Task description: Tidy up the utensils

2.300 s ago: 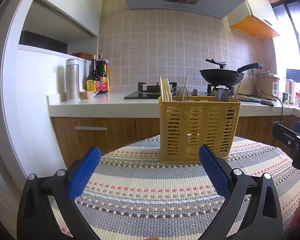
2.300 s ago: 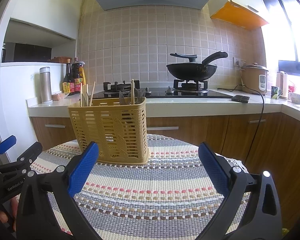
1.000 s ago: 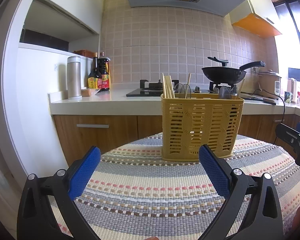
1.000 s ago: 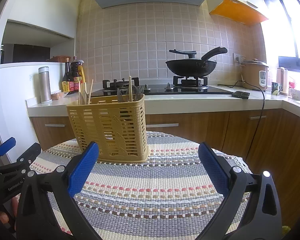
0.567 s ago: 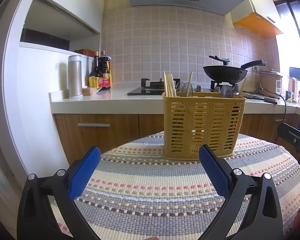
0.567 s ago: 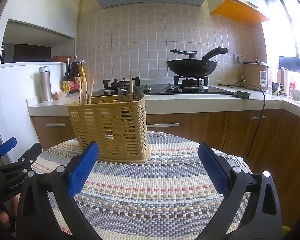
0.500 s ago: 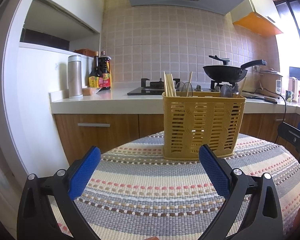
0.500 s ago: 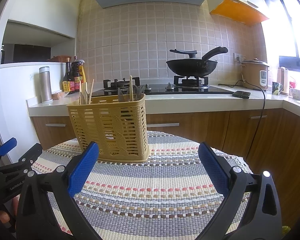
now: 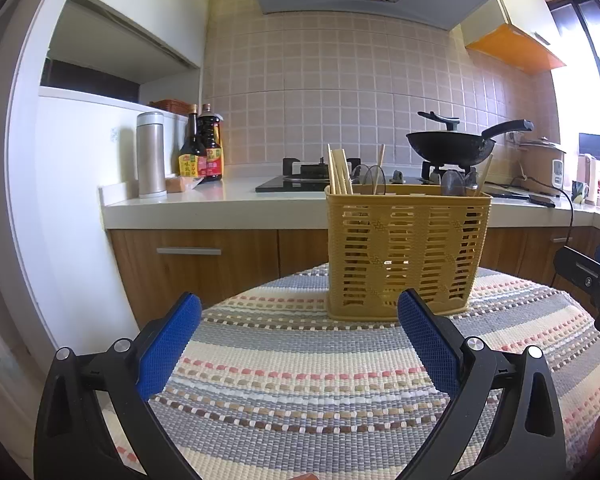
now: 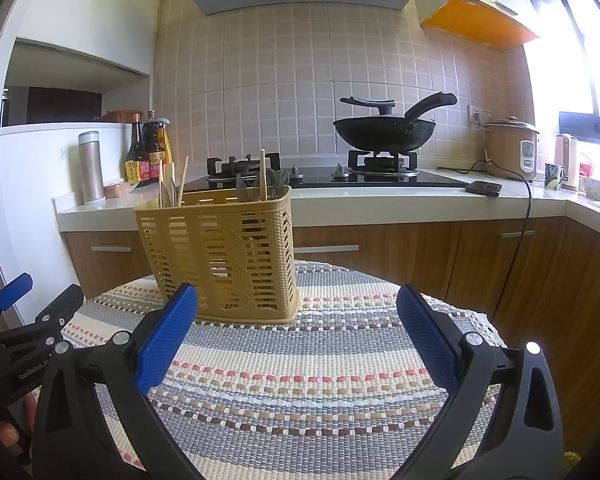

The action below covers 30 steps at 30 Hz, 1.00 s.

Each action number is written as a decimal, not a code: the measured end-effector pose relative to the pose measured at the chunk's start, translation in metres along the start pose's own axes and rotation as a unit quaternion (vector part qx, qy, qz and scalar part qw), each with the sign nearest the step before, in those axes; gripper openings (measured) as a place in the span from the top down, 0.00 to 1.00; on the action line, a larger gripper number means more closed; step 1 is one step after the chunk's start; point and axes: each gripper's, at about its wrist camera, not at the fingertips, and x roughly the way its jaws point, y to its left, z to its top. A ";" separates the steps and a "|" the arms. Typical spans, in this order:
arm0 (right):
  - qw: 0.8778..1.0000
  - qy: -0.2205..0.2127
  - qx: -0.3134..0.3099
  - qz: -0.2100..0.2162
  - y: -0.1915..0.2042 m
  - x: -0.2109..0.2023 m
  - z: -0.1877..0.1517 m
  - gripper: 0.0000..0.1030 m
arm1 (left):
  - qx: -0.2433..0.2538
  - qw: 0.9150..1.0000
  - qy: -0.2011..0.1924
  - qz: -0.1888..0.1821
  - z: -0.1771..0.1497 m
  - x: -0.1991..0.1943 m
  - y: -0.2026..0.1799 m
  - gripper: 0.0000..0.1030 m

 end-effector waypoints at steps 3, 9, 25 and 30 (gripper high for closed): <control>1.000 0.000 -0.002 0.000 0.001 0.001 0.000 0.08 | 0.001 1.000 -0.001 0.005 0.000 0.000 0.000 0.07; 1.000 0.002 -0.006 -0.001 0.003 0.002 -0.001 0.08 | 0.003 1.000 -0.002 0.009 0.000 -0.001 -0.001 0.07; 1.000 0.004 -0.007 0.000 0.005 0.003 -0.002 0.08 | 0.007 1.000 0.000 0.010 0.000 -0.001 -0.002 0.07; 1.000 0.006 -0.009 0.000 0.006 0.003 -0.002 0.08 | 0.008 1.000 0.001 0.012 0.000 0.000 -0.003 0.07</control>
